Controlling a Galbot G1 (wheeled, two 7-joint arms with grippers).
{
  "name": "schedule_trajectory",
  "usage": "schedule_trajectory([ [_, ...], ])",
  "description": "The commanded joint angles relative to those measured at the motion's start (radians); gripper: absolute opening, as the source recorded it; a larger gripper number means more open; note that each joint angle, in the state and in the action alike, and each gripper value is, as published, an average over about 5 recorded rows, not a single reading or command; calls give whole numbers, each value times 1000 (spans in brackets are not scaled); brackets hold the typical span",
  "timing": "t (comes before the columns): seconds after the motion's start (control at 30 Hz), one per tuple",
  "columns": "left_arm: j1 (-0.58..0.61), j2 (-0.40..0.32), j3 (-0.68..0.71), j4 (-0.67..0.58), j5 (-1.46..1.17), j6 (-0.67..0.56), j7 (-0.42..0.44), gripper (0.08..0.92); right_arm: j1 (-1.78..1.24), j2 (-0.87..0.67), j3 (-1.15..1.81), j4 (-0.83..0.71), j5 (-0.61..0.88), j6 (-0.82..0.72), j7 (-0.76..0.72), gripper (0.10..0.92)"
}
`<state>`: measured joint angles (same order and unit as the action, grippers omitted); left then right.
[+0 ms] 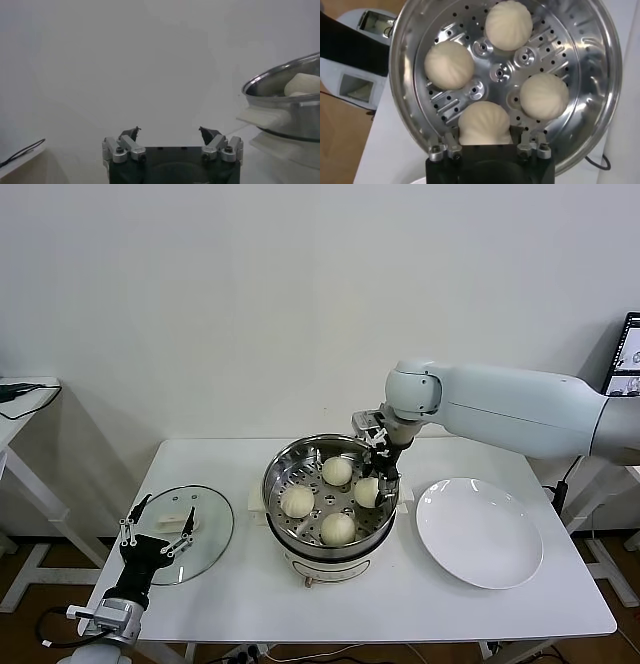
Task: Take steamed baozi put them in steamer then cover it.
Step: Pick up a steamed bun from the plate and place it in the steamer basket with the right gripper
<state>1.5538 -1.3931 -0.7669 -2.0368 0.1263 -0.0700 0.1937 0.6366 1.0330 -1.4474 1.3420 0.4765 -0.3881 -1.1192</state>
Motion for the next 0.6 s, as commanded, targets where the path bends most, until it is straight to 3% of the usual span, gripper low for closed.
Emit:
schedule_trajectory([
  [0.03,0,0,0,2,0,-2,1,823,-18,10,4,-15,-12,-1,2,687],
  [0.6,-1,-1,-5,4,-5,-4,3,823,-48,31,16,-51,-24,5,0,712],
])
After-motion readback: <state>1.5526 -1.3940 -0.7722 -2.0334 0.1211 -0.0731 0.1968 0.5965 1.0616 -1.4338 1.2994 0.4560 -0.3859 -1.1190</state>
